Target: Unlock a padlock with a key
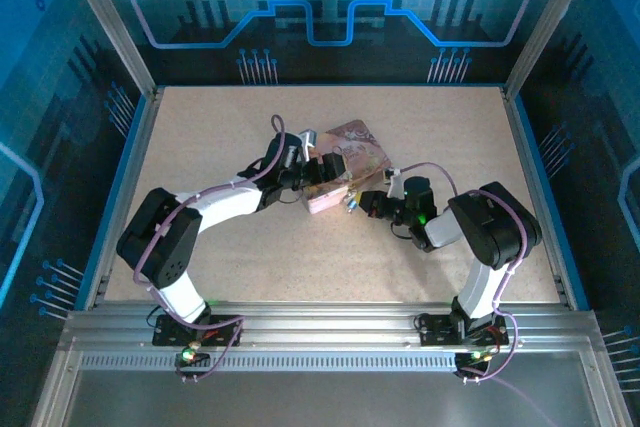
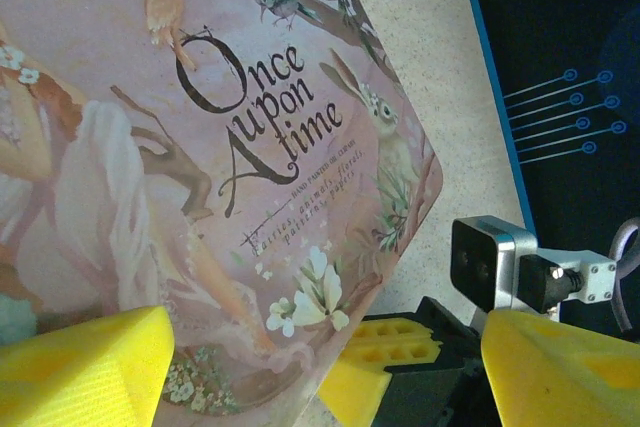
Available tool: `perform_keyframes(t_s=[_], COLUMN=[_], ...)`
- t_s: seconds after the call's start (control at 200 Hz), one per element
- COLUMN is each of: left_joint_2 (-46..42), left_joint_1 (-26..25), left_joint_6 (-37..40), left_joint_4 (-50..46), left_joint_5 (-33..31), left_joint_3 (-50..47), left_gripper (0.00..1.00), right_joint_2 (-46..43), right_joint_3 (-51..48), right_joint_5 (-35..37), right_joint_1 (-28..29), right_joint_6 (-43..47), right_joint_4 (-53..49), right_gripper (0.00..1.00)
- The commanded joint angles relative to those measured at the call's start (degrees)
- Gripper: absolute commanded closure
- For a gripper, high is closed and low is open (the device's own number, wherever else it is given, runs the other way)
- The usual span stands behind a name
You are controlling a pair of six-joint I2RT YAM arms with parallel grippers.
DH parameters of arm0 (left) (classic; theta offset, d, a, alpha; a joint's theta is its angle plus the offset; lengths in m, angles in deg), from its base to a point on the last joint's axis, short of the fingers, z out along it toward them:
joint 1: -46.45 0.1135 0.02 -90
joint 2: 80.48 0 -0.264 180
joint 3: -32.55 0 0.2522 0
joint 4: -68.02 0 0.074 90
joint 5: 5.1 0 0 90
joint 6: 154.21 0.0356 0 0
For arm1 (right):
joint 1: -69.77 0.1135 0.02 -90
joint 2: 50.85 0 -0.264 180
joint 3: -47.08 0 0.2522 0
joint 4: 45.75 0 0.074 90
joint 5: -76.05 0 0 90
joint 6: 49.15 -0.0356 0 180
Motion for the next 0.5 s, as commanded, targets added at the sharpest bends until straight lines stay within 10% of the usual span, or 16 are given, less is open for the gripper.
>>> perform_keyframes(t_s=[0.0,0.495], left_joint_2=[1.03,0.29], left_joint_1=[0.50,0.70], left_joint_6=[0.09,-0.44], left_joint_4=[-9.73,-9.25], left_joint_5=[-1.97,-2.20], left_joint_3=[-4.52,-5.42], left_gripper=[0.18,0.18], right_joint_2=[-2.10,-3.73], right_joint_3=[0.84,1.27], right_joint_5=[1.22,-4.08], right_joint_1=[-2.49,-3.50], right_joint_6=[-0.83,4.63], right_joint_4=[4.93,-2.23], right_gripper=[1.00,0.92])
